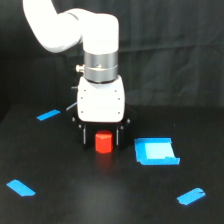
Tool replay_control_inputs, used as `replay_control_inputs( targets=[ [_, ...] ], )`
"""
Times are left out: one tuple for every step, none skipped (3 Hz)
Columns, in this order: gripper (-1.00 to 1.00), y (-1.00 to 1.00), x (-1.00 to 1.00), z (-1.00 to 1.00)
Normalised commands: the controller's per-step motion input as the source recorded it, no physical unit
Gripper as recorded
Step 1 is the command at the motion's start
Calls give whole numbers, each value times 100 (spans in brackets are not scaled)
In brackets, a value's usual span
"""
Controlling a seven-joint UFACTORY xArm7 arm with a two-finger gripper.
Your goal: Pick up the red object from the table
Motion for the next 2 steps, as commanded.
replay_control_inputs(
  targets=[
    [-96, -6, -1, -22],
    [-93, -7, 3, -21]
  ],
)
